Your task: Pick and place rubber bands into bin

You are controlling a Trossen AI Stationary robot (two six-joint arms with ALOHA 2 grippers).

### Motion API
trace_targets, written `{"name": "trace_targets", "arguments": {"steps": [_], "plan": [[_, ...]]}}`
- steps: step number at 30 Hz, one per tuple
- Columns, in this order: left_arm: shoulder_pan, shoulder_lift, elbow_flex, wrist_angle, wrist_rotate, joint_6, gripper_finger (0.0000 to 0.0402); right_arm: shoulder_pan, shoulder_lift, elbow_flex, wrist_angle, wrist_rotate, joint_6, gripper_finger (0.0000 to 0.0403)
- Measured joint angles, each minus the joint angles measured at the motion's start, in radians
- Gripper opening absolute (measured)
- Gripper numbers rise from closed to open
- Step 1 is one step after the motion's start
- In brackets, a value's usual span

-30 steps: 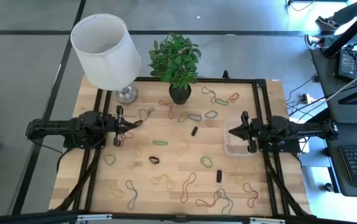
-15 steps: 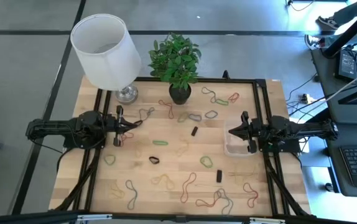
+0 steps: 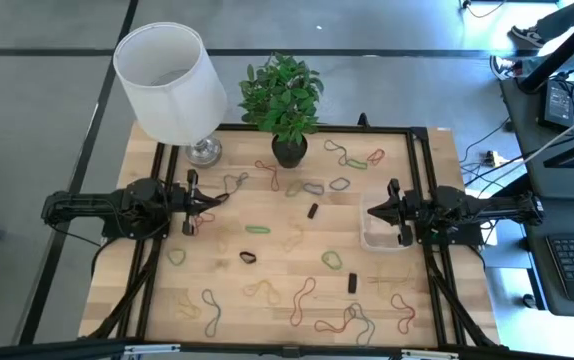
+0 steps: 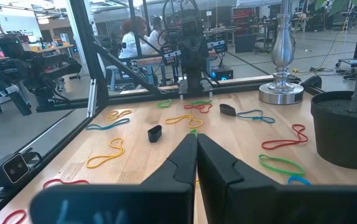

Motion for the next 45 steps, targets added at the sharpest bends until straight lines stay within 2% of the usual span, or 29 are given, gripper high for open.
{"name": "trace_targets", "arguments": {"steps": [30,36,39,43,45], "plan": [[0.000,0.000,-0.001,0.041,0.000,-0.001,0.0004,0.000,0.000,0.000,0.000,0.000,0.000,0.0016],[0.000,0.000,-0.001,0.048,0.000,-0.128,0.0004,0.000,0.000,0.000,0.000,0.000,0.000,0.0016],[0.000,0.001,0.000,0.048,-0.040,-0.140,0.0004,0.000,0.000,0.000,0.000,0.000,0.000,0.0016],[-0.011,0.035,0.059,0.010,-0.038,-0.143,0.0003,0.000,0.000,0.000,0.000,0.000,0.000,0.0016],[-0.021,0.085,0.118,-0.092,-0.054,-0.122,0.0002,0.000,0.000,0.000,0.000,0.000,0.000,0.0016]]}}
